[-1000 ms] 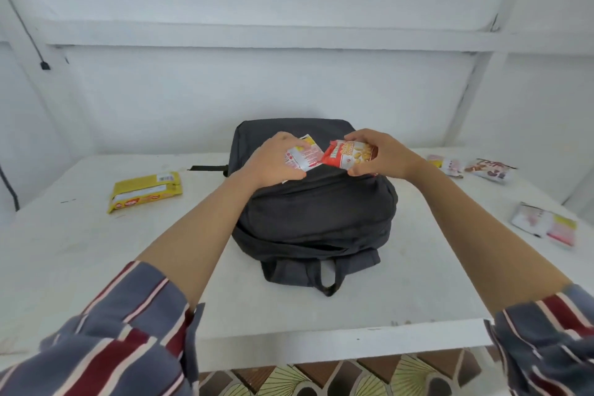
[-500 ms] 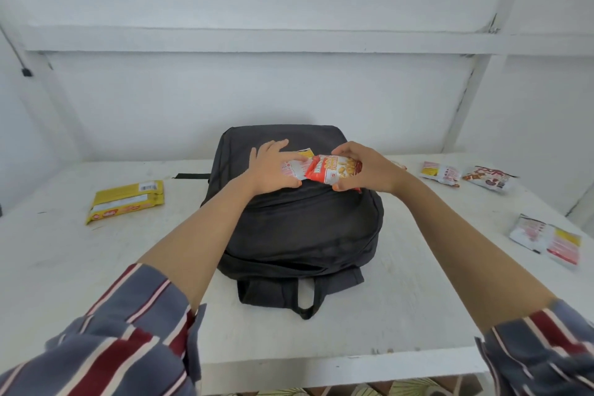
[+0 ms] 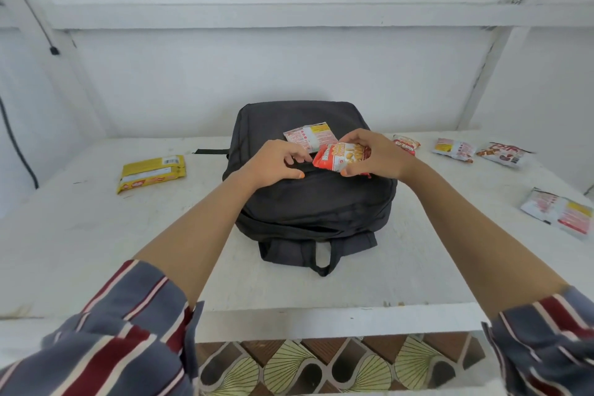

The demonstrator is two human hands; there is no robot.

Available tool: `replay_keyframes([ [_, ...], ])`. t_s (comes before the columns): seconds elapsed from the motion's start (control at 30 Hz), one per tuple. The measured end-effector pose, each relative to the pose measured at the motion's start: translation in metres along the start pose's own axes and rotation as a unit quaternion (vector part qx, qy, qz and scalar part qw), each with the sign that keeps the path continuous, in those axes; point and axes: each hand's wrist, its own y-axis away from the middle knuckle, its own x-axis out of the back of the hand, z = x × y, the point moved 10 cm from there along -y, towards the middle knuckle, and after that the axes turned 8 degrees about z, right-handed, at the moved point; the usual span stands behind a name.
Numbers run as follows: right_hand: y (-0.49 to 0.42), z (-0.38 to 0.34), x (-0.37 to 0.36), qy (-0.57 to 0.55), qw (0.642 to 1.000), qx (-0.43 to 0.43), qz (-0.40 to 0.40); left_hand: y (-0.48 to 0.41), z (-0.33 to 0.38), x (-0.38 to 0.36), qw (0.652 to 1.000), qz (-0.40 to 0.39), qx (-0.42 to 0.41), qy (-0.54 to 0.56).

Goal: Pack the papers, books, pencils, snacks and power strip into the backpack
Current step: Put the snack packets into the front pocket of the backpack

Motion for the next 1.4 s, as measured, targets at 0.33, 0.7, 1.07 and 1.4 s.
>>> replay_keyframes([
  [0.33, 0.011, -0.006, 0.009, 0.035, 0.999, -0.009, 0.03, -0.005, 0.003, -0.008, 0.996, -0.047, -0.034, -0.067],
  [0.7, 0.012, -0.019, 0.0, 0.045, 0.999, 0.015, -0.027, -0.017, 0.002, -0.003, 0.997, -0.065, -0.012, -0.041],
  [1.07, -0.005, -0.027, -0.017, 0.062, 0.994, 0.075, 0.053, -0.026, 0.003, 0.016, 0.999, -0.022, 0.014, 0.031],
  [1.4, 0.004, -0.039, 0.002, 0.018, 0.988, 0.097, 0.123, -0.028, 0.004, 0.023, 0.998, -0.009, 0.019, 0.066],
])
